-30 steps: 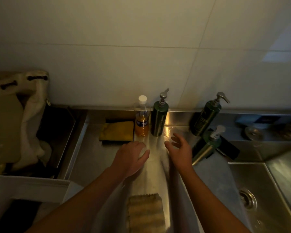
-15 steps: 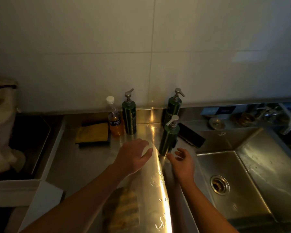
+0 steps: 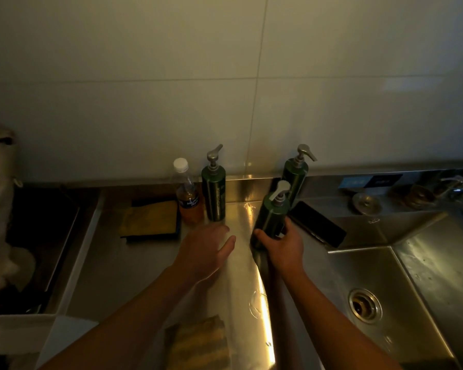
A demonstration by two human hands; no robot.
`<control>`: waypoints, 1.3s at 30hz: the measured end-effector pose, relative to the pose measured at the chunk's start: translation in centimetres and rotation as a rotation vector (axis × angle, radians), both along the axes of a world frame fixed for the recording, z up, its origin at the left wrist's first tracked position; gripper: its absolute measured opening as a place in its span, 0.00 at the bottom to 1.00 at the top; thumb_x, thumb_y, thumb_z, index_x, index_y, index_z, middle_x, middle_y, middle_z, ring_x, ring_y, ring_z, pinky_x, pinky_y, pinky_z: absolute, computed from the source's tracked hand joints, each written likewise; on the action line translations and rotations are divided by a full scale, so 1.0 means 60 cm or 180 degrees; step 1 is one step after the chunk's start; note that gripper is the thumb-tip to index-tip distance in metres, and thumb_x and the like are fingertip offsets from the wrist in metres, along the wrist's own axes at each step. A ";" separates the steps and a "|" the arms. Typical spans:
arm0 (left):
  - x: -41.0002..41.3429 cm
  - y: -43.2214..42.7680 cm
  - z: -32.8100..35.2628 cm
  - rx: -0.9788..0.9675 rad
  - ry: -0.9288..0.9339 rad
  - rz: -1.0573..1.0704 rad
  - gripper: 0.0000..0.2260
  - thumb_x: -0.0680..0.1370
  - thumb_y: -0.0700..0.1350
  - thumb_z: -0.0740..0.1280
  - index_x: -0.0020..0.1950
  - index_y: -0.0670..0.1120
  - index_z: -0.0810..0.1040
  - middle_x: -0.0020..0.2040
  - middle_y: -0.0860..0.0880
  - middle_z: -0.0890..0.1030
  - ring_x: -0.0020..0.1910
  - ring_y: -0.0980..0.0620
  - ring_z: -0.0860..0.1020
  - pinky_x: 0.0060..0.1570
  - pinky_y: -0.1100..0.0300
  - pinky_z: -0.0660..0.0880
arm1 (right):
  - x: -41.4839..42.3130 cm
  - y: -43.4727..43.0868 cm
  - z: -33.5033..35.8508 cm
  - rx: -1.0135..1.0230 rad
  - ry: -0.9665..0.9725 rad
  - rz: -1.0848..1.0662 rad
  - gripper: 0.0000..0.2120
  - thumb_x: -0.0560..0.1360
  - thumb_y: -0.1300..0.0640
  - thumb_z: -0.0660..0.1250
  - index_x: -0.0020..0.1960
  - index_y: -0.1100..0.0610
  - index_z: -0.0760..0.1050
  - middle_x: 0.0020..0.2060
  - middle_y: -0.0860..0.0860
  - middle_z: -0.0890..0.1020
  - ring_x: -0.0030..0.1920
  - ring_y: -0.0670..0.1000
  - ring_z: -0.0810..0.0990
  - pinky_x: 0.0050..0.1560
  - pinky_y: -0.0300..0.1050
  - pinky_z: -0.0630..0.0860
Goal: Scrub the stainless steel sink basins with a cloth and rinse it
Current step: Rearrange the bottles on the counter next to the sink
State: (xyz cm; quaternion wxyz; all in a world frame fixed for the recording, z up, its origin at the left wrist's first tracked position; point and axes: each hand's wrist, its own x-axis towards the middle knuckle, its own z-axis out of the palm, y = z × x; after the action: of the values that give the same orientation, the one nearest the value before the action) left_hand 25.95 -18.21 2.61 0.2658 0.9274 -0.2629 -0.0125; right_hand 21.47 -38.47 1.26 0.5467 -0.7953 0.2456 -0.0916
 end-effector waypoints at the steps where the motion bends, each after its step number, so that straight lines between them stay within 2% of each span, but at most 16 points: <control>1: 0.008 0.009 -0.001 0.0007 -0.0009 0.0039 0.22 0.79 0.62 0.53 0.56 0.50 0.79 0.49 0.53 0.80 0.46 0.56 0.77 0.47 0.54 0.76 | 0.020 0.007 0.004 -0.0065 -0.0025 0.0011 0.32 0.70 0.51 0.77 0.70 0.51 0.70 0.65 0.50 0.78 0.64 0.51 0.77 0.61 0.48 0.77; 3: 0.021 0.030 -0.004 -0.0060 0.0009 0.0167 0.20 0.79 0.62 0.54 0.54 0.52 0.79 0.47 0.55 0.80 0.44 0.58 0.77 0.45 0.55 0.76 | 0.064 0.021 0.007 -0.0133 -0.0069 0.0022 0.32 0.69 0.49 0.77 0.70 0.51 0.70 0.64 0.50 0.78 0.63 0.50 0.78 0.62 0.52 0.77; 5: 0.032 0.048 -0.008 -0.0141 0.0048 0.0338 0.20 0.78 0.63 0.55 0.56 0.54 0.79 0.50 0.55 0.81 0.46 0.57 0.78 0.44 0.56 0.77 | 0.102 0.033 0.009 -0.0106 -0.0082 0.0064 0.32 0.69 0.50 0.77 0.70 0.50 0.70 0.64 0.50 0.79 0.63 0.50 0.77 0.63 0.52 0.77; 9: 0.044 0.081 -0.022 -0.0171 -0.0018 0.0411 0.18 0.78 0.63 0.54 0.53 0.54 0.78 0.46 0.53 0.79 0.44 0.53 0.78 0.42 0.54 0.75 | 0.148 0.050 0.004 -0.0142 -0.0117 0.0106 0.31 0.69 0.51 0.78 0.68 0.52 0.72 0.63 0.51 0.80 0.61 0.49 0.78 0.61 0.46 0.76; 12: 0.049 0.098 -0.028 -0.0157 0.0001 0.0521 0.17 0.78 0.63 0.55 0.53 0.55 0.77 0.45 0.56 0.78 0.42 0.57 0.76 0.41 0.59 0.73 | 0.156 0.063 -0.001 -0.0187 -0.0076 0.0100 0.31 0.69 0.53 0.78 0.69 0.54 0.71 0.63 0.52 0.79 0.58 0.44 0.75 0.58 0.41 0.72; 14: 0.048 0.104 -0.027 -0.0127 -0.0010 0.0549 0.16 0.78 0.63 0.55 0.54 0.55 0.76 0.45 0.57 0.78 0.42 0.58 0.76 0.40 0.60 0.72 | 0.157 0.068 -0.001 -0.0173 -0.0043 0.0080 0.32 0.70 0.54 0.78 0.70 0.54 0.70 0.64 0.53 0.78 0.61 0.48 0.76 0.58 0.41 0.71; 17: 0.038 0.110 -0.027 -0.0149 -0.0009 0.0549 0.15 0.79 0.62 0.56 0.54 0.55 0.76 0.44 0.56 0.78 0.42 0.57 0.76 0.42 0.54 0.75 | 0.144 0.071 0.000 -0.0128 0.0000 0.0093 0.34 0.70 0.54 0.77 0.72 0.54 0.68 0.67 0.53 0.76 0.65 0.52 0.75 0.60 0.43 0.72; 19: 0.016 0.113 -0.030 -0.0248 0.0084 0.0653 0.20 0.78 0.63 0.55 0.57 0.53 0.79 0.47 0.54 0.81 0.45 0.55 0.78 0.46 0.53 0.77 | 0.117 0.072 -0.003 -0.0101 -0.0039 0.0057 0.35 0.70 0.52 0.77 0.73 0.52 0.65 0.68 0.51 0.75 0.66 0.52 0.74 0.63 0.49 0.74; 21: -0.017 0.118 -0.030 -0.0262 0.0241 0.0859 0.26 0.77 0.64 0.55 0.63 0.50 0.79 0.57 0.52 0.82 0.54 0.52 0.79 0.54 0.54 0.75 | 0.076 0.076 -0.004 -0.0065 -0.0047 0.0027 0.35 0.72 0.49 0.75 0.74 0.51 0.65 0.68 0.50 0.75 0.66 0.50 0.74 0.64 0.52 0.75; 23: -0.057 0.124 -0.031 -0.0125 0.0427 0.0950 0.28 0.76 0.65 0.54 0.67 0.50 0.77 0.62 0.51 0.80 0.60 0.51 0.77 0.61 0.55 0.72 | 0.026 0.080 -0.007 -0.0007 -0.0031 0.0054 0.33 0.74 0.46 0.73 0.74 0.51 0.65 0.66 0.49 0.76 0.64 0.48 0.76 0.62 0.50 0.76; 26: -0.127 0.132 -0.026 0.0040 0.0554 0.0966 0.29 0.77 0.65 0.51 0.69 0.51 0.75 0.66 0.51 0.78 0.63 0.51 0.75 0.65 0.55 0.68 | -0.061 0.093 -0.011 0.0056 0.0036 0.0316 0.29 0.75 0.43 0.70 0.73 0.48 0.67 0.63 0.47 0.79 0.60 0.45 0.77 0.59 0.47 0.78; 29: -0.198 0.139 -0.020 0.0009 0.0348 0.1049 0.30 0.77 0.66 0.50 0.66 0.49 0.78 0.61 0.50 0.81 0.59 0.49 0.79 0.61 0.53 0.73 | -0.146 0.110 -0.015 0.0062 0.0127 0.0570 0.27 0.75 0.43 0.69 0.71 0.46 0.68 0.61 0.44 0.79 0.59 0.44 0.77 0.59 0.46 0.77; 33: -0.291 0.159 -0.023 0.0017 0.0045 0.1106 0.25 0.79 0.63 0.55 0.61 0.48 0.81 0.55 0.50 0.83 0.51 0.49 0.81 0.53 0.54 0.77 | -0.249 0.133 -0.019 0.0057 0.0164 0.0828 0.26 0.76 0.41 0.67 0.72 0.44 0.67 0.61 0.41 0.78 0.60 0.44 0.77 0.60 0.45 0.77; 36: -0.359 0.173 -0.022 -0.0028 -0.0193 0.1265 0.20 0.79 0.60 0.59 0.56 0.48 0.82 0.49 0.50 0.84 0.47 0.47 0.82 0.48 0.53 0.79 | -0.311 0.141 -0.019 0.0121 0.0187 0.0913 0.26 0.76 0.42 0.67 0.72 0.46 0.67 0.61 0.43 0.78 0.60 0.46 0.77 0.60 0.44 0.76; 39: -0.413 0.182 -0.013 -0.0124 -0.0230 0.1382 0.20 0.79 0.60 0.59 0.56 0.48 0.82 0.49 0.50 0.84 0.47 0.48 0.82 0.48 0.54 0.79 | -0.350 0.147 -0.018 0.0101 0.0303 0.0937 0.26 0.76 0.44 0.69 0.71 0.48 0.68 0.63 0.46 0.78 0.59 0.48 0.78 0.58 0.43 0.76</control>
State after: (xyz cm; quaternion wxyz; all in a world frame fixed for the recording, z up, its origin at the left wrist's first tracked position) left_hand 1.14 -7.29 1.85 0.2704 0.9568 -0.0666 0.0832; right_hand 0.46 -29.64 0.17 0.5545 -0.8173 0.1534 0.0314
